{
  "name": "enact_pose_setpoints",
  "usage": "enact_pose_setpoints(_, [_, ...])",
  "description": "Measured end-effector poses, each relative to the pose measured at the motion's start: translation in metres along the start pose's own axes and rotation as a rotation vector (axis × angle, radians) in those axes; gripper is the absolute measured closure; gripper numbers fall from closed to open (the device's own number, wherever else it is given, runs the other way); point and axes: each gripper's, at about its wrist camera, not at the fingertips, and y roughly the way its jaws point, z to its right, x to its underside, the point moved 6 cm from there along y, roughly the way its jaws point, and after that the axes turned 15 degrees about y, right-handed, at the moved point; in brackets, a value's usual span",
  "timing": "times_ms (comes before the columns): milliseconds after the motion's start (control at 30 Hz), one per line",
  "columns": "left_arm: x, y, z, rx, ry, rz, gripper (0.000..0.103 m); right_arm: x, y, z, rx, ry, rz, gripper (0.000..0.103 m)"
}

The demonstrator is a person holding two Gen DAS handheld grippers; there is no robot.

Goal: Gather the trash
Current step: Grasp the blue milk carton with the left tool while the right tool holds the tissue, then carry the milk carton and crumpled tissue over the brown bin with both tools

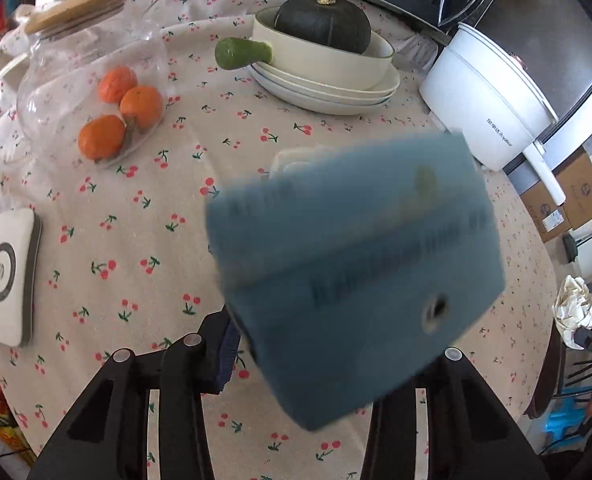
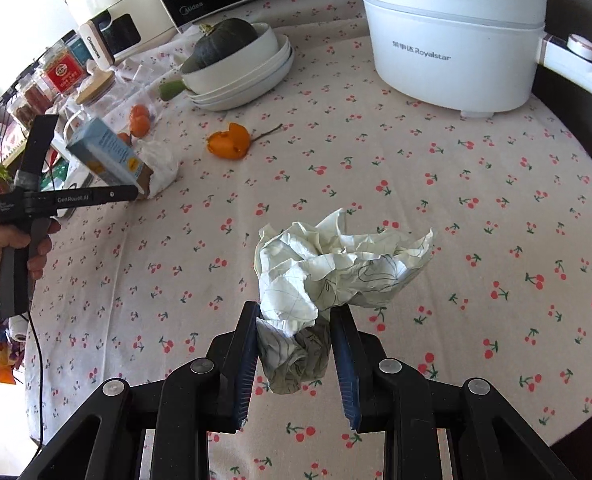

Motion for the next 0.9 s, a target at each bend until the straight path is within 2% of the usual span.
enact_pose_setpoints(133, [0.011,-0.018,-0.006,-0.008,-0.031,0.044,0.055,0.006,-0.003,0.005,-0.006,0.027,0.002,0.071])
enact_pose_setpoints(267, [0.011,-0.028,-0.016,-0.077,-0.032,0.076,0.035,0.012,0.006,0.013,-0.013,0.055,-0.013,0.071])
enact_pose_setpoints(433, [0.011,-0.038,-0.025,-0.101,-0.032,0.096,0.030,0.014,0.015,0.026,0.004,0.065,-0.036,0.071])
enact_pose_setpoints(533, [0.018,-0.032,-0.027,-0.116,-0.045,0.059,0.029,0.014,0.016,0.030,0.010,0.064,-0.042,0.071])
enact_pose_setpoints(700, [0.031,-0.023,-0.018,-0.166,-0.008,-0.027,0.029,0.017,0.019,0.034,0.015,0.062,-0.053,0.071])
enact_pose_setpoints(733, [0.034,-0.022,-0.016,-0.168,-0.006,-0.037,0.030,0.017,0.019,0.034,0.016,0.061,-0.053,0.071])
enact_pose_setpoints(800, [0.039,-0.022,-0.013,-0.169,-0.012,-0.049,0.038,0.018,0.018,0.033,0.017,0.061,-0.052,0.071])
enact_pose_setpoints(867, [0.043,-0.024,-0.010,-0.161,-0.027,-0.061,0.060,0.019,0.017,0.032,0.018,0.062,-0.051,0.071])
enact_pose_setpoints(900, [0.045,-0.026,-0.008,-0.151,-0.036,-0.058,0.063,0.019,0.016,0.032,0.020,0.062,-0.050,0.071])
